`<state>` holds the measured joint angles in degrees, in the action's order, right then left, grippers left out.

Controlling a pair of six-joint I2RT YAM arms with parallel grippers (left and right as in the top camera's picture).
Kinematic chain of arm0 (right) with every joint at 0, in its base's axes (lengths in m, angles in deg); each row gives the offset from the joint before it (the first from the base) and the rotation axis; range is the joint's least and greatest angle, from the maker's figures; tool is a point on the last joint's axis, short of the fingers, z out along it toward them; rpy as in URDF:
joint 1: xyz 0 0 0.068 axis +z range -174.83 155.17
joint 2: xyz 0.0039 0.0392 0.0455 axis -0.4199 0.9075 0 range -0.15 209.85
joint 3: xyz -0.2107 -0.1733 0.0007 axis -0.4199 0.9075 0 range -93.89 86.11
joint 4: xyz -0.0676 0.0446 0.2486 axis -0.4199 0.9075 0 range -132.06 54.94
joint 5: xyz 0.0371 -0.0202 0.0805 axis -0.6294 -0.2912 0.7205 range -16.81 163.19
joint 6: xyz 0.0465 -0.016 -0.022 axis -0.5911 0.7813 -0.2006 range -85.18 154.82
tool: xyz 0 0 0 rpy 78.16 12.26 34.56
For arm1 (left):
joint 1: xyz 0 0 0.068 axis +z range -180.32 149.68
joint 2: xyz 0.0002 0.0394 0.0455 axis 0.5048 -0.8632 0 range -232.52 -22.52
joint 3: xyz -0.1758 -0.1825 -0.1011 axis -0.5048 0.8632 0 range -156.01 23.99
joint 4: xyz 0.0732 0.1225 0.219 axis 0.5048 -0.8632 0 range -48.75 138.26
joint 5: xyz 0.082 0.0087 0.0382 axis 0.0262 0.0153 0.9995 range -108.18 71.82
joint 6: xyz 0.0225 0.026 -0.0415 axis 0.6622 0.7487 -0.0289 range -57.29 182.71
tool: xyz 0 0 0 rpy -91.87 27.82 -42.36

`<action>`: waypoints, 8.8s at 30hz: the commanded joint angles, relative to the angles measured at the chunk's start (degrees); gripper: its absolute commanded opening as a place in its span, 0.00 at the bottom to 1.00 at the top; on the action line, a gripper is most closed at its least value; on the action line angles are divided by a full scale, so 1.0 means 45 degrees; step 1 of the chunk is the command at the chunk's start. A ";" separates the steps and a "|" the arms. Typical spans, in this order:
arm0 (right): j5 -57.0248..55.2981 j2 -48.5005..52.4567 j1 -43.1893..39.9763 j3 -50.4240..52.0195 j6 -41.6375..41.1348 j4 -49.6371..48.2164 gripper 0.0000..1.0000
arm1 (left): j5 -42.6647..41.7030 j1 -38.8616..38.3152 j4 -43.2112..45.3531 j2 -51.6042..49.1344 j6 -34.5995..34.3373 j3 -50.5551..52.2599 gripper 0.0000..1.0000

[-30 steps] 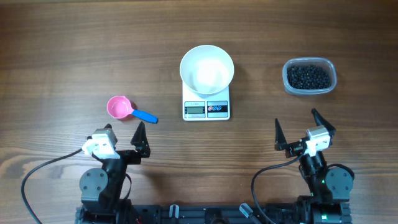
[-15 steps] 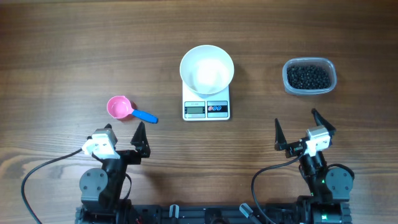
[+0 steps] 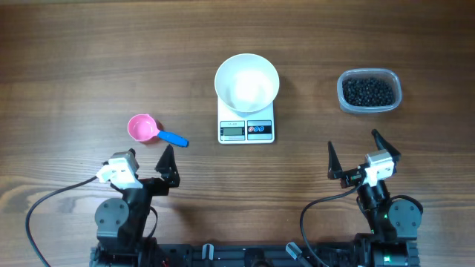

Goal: Scoop item into bowl and weigh 150g on scale

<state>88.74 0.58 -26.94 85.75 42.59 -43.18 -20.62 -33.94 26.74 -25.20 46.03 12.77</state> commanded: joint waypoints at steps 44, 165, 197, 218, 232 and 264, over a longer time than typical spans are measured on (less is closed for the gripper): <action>-0.0121 -0.0117 0.0073 0.0015 -0.0078 -0.0029 1.00 | -0.0811 0.0092 -0.4906 -1.1288 -0.3356 -1.0010 1.00; -0.0121 -0.0117 0.0073 0.0015 -0.0083 -0.0029 1.00 | 0.2331 -0.0568 -0.7363 -1.2628 -0.7990 -0.9976 0.04; -0.0121 -0.0117 0.0073 0.0015 -0.0078 -0.0029 1.00 | 0.1166 -0.0568 -0.8422 -1.2628 -0.8009 -0.9976 0.04; -0.0034 -0.0102 0.0073 0.0015 0.0874 -0.0053 1.00 | 0.1171 -0.0568 -0.8184 -1.2672 -1.5752 -0.9976 0.04; 0.4561 0.0253 0.0073 0.0000 -1.7947 -0.0617 0.99 | 0.1462 -0.0568 -0.7242 -1.2866 -1.5679 -0.9976 0.04; 0.2477 1.5344 0.9126 -0.6941 -1.4460 -0.5139 0.73 | -0.0248 -0.2599 -0.7164 -1.3493 -1.3721 -0.9972 0.04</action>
<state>99.89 67.60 13.34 55.22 -20.60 -63.86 -21.21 -41.96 -5.50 -85.53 -16.40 -31.78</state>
